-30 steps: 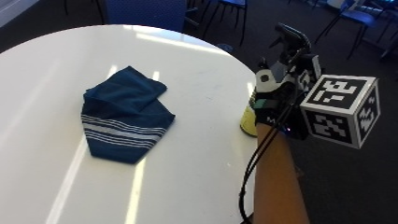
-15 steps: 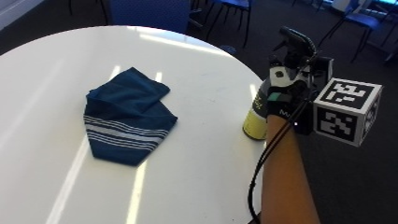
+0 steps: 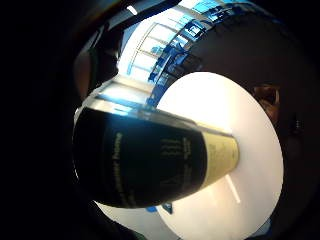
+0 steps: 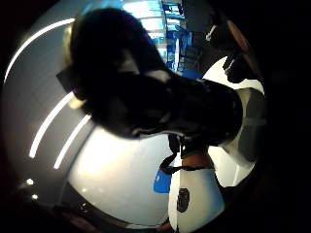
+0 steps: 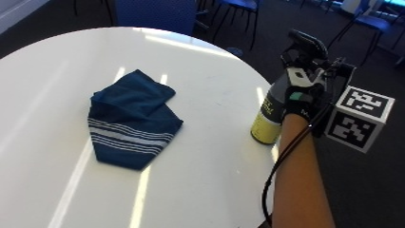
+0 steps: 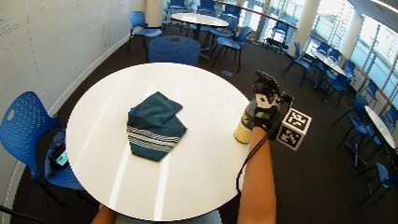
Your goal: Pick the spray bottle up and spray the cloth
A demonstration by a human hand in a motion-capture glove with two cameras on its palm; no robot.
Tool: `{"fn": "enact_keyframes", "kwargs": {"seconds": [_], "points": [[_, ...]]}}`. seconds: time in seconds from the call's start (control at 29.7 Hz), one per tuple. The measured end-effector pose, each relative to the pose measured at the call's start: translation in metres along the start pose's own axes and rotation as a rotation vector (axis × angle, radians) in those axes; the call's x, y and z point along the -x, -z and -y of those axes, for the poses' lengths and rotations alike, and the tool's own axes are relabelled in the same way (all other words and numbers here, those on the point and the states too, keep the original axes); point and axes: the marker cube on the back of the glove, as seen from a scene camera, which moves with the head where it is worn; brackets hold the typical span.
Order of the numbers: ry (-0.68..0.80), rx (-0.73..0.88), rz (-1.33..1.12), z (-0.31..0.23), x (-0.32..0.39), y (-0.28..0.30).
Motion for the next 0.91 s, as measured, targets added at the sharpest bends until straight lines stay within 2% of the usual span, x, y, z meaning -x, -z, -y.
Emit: {"fn": "enact_keyframes", "kwargs": {"seconds": [0.57,0.91], "points": [[-0.067,0.282,-0.06,0.016,0.009,0.0],[-0.01,0.293,-0.086,0.021,0.004,-0.003]]}}
